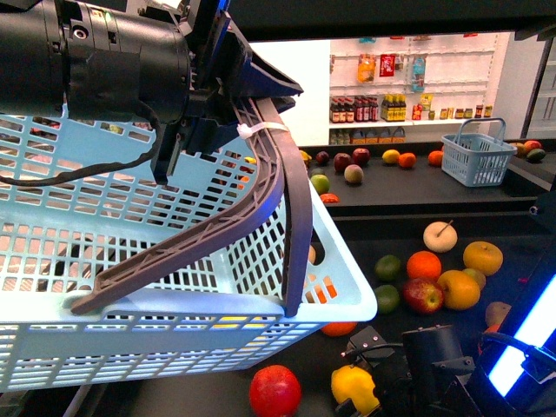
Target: Pick lemon from shelf
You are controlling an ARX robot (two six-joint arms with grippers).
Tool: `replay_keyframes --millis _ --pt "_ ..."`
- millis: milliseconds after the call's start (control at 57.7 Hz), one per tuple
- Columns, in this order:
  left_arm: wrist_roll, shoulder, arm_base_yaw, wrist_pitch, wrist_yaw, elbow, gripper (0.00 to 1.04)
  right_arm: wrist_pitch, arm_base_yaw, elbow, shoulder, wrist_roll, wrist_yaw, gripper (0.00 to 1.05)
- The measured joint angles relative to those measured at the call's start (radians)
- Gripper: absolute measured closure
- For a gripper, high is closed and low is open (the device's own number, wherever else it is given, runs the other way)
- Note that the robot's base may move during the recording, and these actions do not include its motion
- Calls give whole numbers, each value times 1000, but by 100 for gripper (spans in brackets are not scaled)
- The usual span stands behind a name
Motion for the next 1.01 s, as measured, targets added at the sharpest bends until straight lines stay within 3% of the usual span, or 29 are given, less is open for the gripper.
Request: replay_keyframes --millis 173,347,468,711,1005 --pt "0 0 0 0 0 0 96 -25 3 32 8 2 11 8" --pt "0 0 0 0 0 0 96 -39 5 42 8 5 4 33" --pt "0 0 0 0 0 0 96 -46 5 44 8 6 5 39" --pt "0 0 0 0 0 0 96 -8 -5 -21 -32 35 47 40" --pt "0 0 0 0 0 0 96 85 -77 -228 -301 168 175 40"
